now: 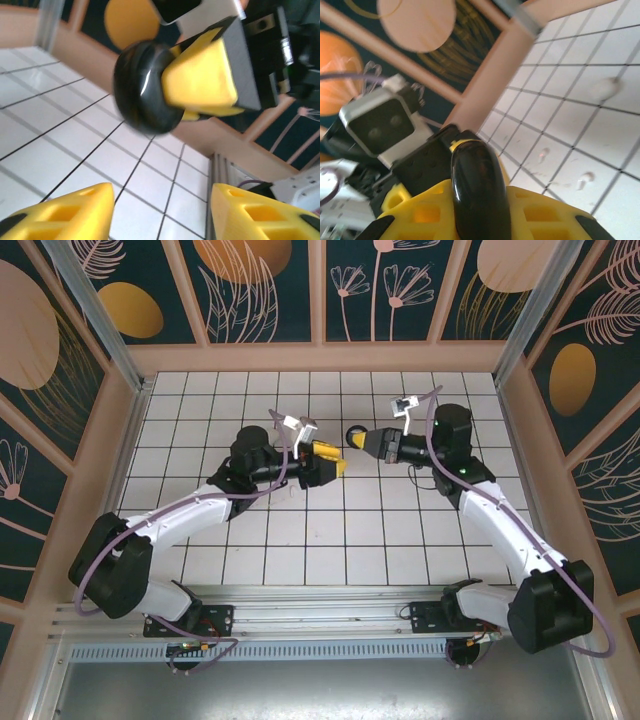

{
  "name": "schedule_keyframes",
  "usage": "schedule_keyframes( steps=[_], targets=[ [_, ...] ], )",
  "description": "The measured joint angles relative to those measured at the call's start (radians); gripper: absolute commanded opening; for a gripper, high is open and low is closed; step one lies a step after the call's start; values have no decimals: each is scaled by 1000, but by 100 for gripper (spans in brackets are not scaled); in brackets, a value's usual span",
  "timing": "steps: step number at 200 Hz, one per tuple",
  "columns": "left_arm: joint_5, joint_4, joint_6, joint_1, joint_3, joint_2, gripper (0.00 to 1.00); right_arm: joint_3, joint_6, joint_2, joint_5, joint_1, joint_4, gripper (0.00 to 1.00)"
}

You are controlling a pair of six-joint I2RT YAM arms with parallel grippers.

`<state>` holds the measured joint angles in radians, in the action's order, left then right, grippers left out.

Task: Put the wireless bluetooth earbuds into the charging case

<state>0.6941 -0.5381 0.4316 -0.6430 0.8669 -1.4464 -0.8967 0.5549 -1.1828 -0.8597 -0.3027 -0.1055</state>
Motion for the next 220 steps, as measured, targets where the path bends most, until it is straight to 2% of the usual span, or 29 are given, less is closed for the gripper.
schedule_keyframes(
  steps=[17,36,89,140,195,220],
  targets=[
    [-73,86,-47,7,7,0,63,14,6,-17,58,33,12,13],
    [-171,154,-82,15,7,0,63,16,5,-85,89,63,18,13],
    [-359,227,-97,53,0,-2,63,-24,1,-451,118,122,51,13],
    [-436,266,-104,100,0,-24,62,-211,-25,-745,104,137,61,12],
    [-499,294,-113,145,-2,-27,63,-353,-88,-872,107,154,156,19],
    [-506,295,-113,156,-4,-35,63,-394,-122,-903,116,157,211,25]
  ],
)
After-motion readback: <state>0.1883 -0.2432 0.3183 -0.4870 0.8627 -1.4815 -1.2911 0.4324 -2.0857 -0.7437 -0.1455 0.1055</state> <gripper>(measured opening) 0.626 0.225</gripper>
